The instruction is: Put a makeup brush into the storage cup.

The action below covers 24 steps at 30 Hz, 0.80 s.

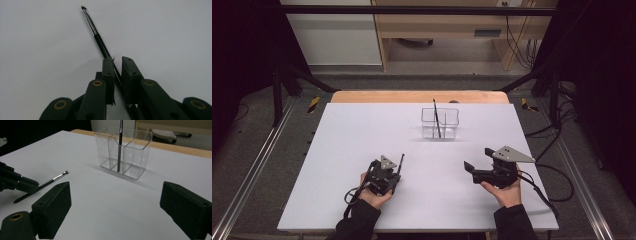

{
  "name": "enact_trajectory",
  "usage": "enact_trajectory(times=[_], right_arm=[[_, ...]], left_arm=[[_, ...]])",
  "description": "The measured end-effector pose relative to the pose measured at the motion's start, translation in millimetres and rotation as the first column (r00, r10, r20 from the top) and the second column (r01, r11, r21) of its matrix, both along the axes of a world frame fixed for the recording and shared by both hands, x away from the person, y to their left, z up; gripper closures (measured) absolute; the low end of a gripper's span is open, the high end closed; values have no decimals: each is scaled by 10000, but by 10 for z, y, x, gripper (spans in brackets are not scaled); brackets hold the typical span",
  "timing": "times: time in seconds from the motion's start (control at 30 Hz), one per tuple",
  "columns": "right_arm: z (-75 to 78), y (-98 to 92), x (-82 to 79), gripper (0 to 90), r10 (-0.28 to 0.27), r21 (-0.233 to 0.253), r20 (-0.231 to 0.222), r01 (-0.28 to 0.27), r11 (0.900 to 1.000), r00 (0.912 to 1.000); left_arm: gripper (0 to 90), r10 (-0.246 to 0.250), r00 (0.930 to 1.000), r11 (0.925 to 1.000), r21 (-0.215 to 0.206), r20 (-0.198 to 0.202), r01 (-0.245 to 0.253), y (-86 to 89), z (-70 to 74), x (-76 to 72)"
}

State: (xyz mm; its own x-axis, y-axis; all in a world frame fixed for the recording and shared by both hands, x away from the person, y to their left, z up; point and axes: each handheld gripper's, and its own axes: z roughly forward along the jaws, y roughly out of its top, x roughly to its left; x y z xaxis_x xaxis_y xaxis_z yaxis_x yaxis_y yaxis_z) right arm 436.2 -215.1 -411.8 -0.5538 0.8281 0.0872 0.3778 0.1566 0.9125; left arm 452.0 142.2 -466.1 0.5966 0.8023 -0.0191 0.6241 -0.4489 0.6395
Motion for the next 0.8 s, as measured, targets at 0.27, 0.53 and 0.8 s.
enact_trajectory(times=[0.27,0.53,0.8], right_arm=[[2,0,0,104,-6,19,-3,6,10000,10000],[-3,5,3,104,22,12,-4,-22,10000,10000],[5,-3,0,105,16,39,27,-16,10000,10000]], left_arm=[[744,229,9997,9995,-223,-43,-230,-4,0,45],[698,546,9979,9982,-261,348,-538,-79,-22,155],[787,448,9987,9990,-44,227,-447,-80,-38,150]])
